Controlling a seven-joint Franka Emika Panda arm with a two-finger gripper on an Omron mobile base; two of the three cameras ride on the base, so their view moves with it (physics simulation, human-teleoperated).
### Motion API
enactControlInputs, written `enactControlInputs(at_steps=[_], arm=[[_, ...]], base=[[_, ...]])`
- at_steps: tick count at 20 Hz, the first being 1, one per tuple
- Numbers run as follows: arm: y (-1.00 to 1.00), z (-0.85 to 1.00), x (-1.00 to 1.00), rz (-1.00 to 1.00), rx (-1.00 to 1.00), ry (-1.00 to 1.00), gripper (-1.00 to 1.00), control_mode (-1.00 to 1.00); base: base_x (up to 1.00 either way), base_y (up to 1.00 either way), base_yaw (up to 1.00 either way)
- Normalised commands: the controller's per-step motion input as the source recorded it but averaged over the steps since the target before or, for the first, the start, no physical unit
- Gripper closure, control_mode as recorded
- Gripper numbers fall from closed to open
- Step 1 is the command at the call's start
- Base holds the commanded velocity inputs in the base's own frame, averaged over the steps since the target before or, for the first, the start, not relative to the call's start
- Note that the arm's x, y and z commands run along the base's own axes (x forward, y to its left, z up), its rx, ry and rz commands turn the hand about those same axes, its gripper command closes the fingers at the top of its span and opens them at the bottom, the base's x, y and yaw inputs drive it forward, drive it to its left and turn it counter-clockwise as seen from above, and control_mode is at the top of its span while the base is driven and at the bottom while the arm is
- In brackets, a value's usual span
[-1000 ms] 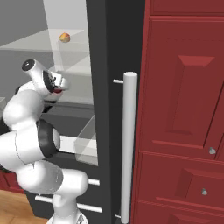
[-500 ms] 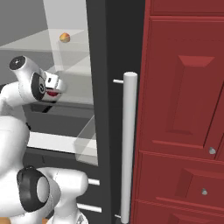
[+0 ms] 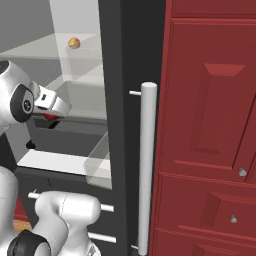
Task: Place the cold items (mango and tomato) from the fridge in one tupperware on the dining counter. Place the warm items (kebab skewer and hot dog) in the stove area in another tupperware.
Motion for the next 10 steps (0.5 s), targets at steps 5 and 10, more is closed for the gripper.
enactControlInputs(at_steps=[5, 10], arm=[[-0.31, 0.15, -0.92, -0.02, -0.04, 0.16, 1.0, -1.0], [-0.12, -0.12, -0.57, 0.0, -0.04, 0.08, 1.0, -1.0]], base=[[0.0, 0.0, 0.0], [0.0, 0.0, 0.0]])
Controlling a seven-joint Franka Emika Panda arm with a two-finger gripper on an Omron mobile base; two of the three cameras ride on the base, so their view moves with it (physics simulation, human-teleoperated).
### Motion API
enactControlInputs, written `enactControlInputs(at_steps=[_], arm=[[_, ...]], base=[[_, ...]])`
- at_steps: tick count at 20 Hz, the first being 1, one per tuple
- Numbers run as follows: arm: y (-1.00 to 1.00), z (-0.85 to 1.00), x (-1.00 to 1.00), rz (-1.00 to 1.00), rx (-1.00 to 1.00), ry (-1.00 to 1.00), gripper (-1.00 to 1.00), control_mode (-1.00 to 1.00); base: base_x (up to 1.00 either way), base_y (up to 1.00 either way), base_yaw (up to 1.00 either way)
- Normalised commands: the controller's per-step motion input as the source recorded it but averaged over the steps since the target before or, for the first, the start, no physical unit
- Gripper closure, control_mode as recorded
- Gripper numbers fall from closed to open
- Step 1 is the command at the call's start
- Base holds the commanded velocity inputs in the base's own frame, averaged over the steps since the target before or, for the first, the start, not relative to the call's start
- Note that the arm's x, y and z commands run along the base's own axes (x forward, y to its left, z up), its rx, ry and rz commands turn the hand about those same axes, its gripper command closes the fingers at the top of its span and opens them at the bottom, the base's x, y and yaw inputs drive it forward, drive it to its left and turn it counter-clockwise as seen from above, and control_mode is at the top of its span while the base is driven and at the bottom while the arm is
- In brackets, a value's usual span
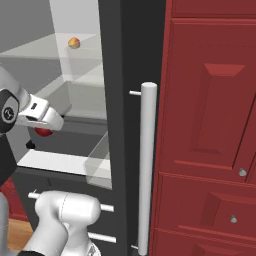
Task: Place the cold items (mango and tomato) from the fridge in one tupperware on the dining counter. Place the warm items (kebab skewer and hot dog) in the stove area in another tupperware.
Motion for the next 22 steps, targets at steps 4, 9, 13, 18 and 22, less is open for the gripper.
enactControlInputs(at_steps=[4, 9, 13, 18, 22], arm=[[0.0, -0.3, -0.4, 0.0, 0.0, 0.02, 1.0, -1.0], [0.0, 0.0, 0.0, 0.0, 0.0, 0.0, 1.0, 1.0], [0.0, 0.0, 0.0, 0.0, 0.0, 0.0, 1.0, 1.0], [0.0, 0.0, 0.0, 0.0, 0.0, 0.0, 1.0, 1.0], [0.0, 0.0, 0.0, 0.0, 0.0, 0.0, 1.0, 1.0]], base=[[0.0, 0.0, 0.0], [-1.0, 0.06, -0.11], [-0.87, 0.12, -0.39], [-0.87, 0.05, -0.62], [-0.89, 0.16, -0.59]])
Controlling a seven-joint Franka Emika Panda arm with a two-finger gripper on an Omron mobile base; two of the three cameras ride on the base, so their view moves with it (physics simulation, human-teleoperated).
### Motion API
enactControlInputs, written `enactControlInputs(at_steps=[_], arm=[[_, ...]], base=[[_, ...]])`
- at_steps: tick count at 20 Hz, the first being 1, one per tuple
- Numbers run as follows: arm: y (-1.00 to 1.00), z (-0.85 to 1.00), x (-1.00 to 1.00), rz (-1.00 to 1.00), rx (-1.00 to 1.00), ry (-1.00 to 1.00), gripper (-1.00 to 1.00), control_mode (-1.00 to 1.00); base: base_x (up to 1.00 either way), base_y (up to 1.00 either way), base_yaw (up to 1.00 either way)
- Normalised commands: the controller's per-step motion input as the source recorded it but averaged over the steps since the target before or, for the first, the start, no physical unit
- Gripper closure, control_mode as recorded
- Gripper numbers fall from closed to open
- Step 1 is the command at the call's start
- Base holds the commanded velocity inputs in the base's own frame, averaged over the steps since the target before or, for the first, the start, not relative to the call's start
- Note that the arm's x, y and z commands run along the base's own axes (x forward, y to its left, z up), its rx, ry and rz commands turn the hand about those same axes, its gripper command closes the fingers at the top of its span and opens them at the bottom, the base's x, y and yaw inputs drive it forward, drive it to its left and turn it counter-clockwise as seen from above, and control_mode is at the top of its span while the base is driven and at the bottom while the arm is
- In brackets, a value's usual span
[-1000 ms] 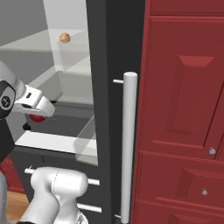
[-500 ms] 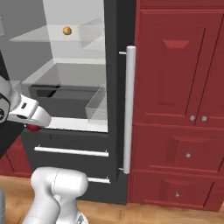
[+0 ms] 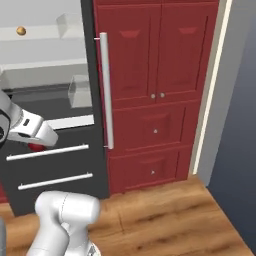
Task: Place the cold items (mango and tomato) from the fridge in one tupperware on the dining counter. Place the warm items (kebab skewer and hot dog) in the stove area in another tupperware.
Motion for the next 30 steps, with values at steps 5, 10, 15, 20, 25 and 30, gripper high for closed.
enactControlInputs(at_steps=[5, 10, 15, 20, 25, 30], arm=[[0.0, 0.0, 0.0, 0.0, 0.0, 0.0, 1.0, 1.0], [0.0, 0.0, 0.0, 0.0, 0.0, 0.0, 1.0, 1.0], [0.0, 0.0, 0.0, 0.0, 0.0, 0.0, 1.0, 1.0], [0.0, 0.0, 0.0, 0.0, 0.0, 0.0, 1.0, 1.0], [0.0, 0.0, 0.0, 0.0, 0.0, 0.0, 1.0, 1.0], [0.0, 0.0, 0.0, 0.0, 0.0, 0.0, 1.0, 1.0]], base=[[-0.92, 0.44, -0.48], [-0.91, 0.33, 0.24], [-0.68, -0.09, 0.63], [-0.64, -0.11, 0.72], [-0.5, 0.05, 0.9], [-0.26, 0.22, 0.99]])
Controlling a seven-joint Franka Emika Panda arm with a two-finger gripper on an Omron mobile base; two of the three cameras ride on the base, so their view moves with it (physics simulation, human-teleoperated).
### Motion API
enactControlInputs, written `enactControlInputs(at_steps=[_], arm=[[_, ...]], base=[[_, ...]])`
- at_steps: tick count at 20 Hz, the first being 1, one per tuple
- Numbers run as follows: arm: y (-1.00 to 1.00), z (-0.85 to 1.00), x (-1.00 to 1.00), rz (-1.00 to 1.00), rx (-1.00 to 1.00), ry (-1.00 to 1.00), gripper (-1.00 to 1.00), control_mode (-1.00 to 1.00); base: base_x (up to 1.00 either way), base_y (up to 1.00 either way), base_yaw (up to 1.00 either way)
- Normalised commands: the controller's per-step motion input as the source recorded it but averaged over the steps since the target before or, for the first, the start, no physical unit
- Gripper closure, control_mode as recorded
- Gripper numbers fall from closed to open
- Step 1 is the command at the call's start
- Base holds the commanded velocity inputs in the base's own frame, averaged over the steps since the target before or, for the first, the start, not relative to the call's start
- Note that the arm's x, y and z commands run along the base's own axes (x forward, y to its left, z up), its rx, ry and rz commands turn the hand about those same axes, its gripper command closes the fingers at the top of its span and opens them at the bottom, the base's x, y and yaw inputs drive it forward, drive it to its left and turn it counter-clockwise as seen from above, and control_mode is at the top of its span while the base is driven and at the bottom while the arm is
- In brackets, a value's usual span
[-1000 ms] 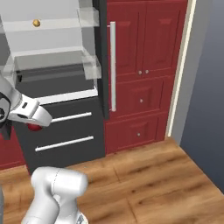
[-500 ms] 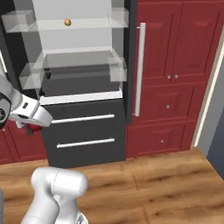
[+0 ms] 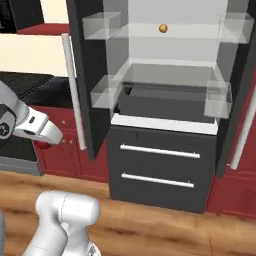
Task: Place the cold items (mango and tomato) from the fridge in one tupperware on the dining counter. Place the warm items (kebab skewer and hot dog) in the stove area in another tupperware.
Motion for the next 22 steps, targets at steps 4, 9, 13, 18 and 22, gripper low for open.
enactControlInputs(at_steps=[4, 9, 13, 18, 22], arm=[[0.0, 0.0, 0.0, 0.0, 0.0, 0.0, 1.0, 1.0], [0.0, 0.0, 0.0, 0.0, 0.0, 0.0, 1.0, 1.0], [0.0, 0.0, 0.0, 0.0, 0.0, 0.0, 1.0, 1.0], [0.0, 0.0, 0.0, 0.0, 0.0, 0.0, 1.0, 1.0], [0.0, 0.0, 0.0, 0.0, 0.0, 0.0, 1.0, 1.0]], base=[[-0.22, 0.27, 1.0], [-0.21, 0.29, 0.99], [-0.24, 0.2, 0.97], [-0.25, 0.05, 0.93], [-0.26, -0.18, 0.78]])
